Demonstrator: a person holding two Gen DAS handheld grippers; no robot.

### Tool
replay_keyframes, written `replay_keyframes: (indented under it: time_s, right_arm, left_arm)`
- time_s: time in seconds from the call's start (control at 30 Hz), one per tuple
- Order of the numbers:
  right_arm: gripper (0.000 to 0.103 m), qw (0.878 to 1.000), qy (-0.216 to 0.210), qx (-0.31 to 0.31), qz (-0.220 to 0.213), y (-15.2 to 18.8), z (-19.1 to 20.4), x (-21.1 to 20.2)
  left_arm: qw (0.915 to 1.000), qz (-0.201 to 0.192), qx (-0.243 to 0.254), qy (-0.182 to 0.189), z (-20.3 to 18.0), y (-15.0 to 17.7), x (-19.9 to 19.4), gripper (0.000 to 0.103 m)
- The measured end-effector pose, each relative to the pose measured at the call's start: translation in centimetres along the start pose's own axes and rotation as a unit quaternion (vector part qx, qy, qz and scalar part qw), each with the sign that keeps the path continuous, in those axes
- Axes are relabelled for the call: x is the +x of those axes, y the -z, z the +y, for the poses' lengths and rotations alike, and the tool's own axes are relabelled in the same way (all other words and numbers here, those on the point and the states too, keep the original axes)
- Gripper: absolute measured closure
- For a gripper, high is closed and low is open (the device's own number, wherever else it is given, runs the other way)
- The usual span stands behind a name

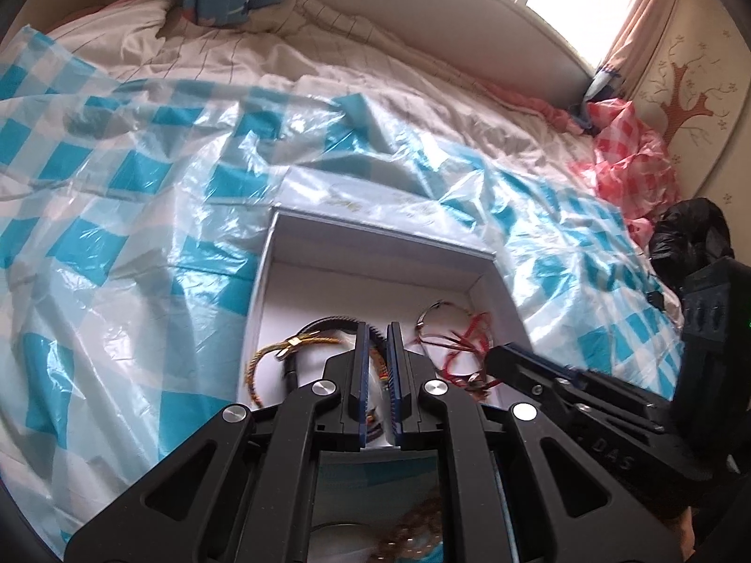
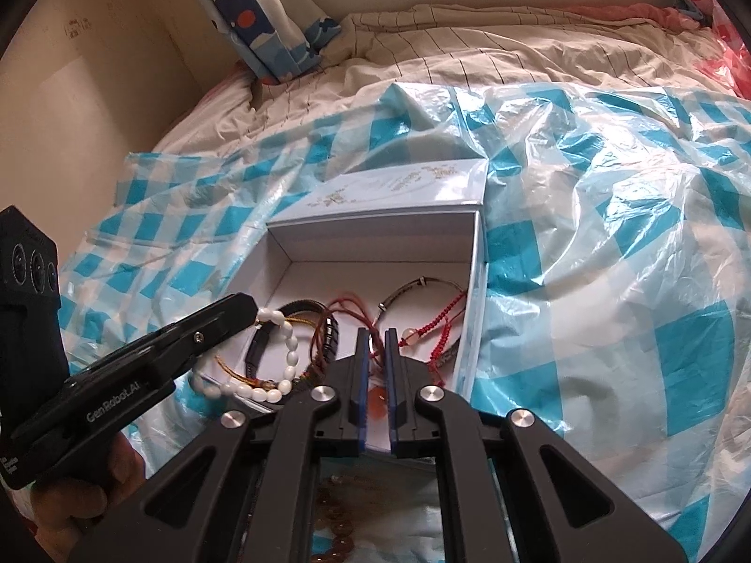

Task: Organize jewelry
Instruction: 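Lower left tool's bracelet into the box and open it while right tool releases its bracelet, then close left tool on red cord bracelet while right tool grasps brown bead bracelet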

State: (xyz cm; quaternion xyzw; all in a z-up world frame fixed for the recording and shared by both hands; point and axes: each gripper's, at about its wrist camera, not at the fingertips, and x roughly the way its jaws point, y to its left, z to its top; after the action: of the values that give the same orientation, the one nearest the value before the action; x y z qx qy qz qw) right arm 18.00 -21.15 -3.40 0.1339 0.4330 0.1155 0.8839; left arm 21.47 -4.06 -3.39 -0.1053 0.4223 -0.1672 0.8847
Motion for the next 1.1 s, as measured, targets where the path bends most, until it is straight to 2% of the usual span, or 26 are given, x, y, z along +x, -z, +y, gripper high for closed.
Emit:
replay_keyframes:
  time_s: [0.03, 0.07, 0.33, 0.4, 0.73, 0.93, 1.1]
  right_arm:
    - [0.08, 1.0, 0.004, -0.001, -0.001, 0.0, 0.0, 0.0]
    - [0.077, 1.0, 0.003, -0.001, -0.003, 0.0, 0.0, 0.0]
    - [0.075, 1.0, 0.009, -0.005, -0.019, -0.4, 0.2, -0.9]
    - [0.071, 1.0, 0.007, -0.007, -0.024, -0.5, 0.4, -1.3]
    - [0.07, 0.999, 0.002, -0.028, -0.033, -0.4, 1.7, -2.7]
    - [0.069, 0.998, -0.008, -0.044, -0.044, 0.2, 2.7, -5.0]
    - [0.065, 0.997, -0.01, -0.065, -0.028, 1.9, 3.2, -5.9]
  left_arm:
    - [1.0, 0.005, -0.001, -0.008, 0.1, 0.0, 0.2, 0.095]
    - [0.9999, 0.007, -0.001, -0.01, 0.3, 0.1, 0.3, 0.094]
    - [0.9999, -0.006, 0.002, -0.014, 0.3, -0.3, -0.9, 0.083]
    - [0.9998, -0.01, 0.002, -0.015, 0.4, -0.4, -1.5, 0.081]
    - [0.9986, -0.036, 0.02, -0.032, 0.2, -0.1, -5.0, 0.058]
    - [0.9965, -0.032, 0.053, -0.056, 0.2, 2.3, -8.1, 0.056]
    - [0.994, -0.02, 0.09, -0.059, -0.7, 4.8, -9.5, 0.056]
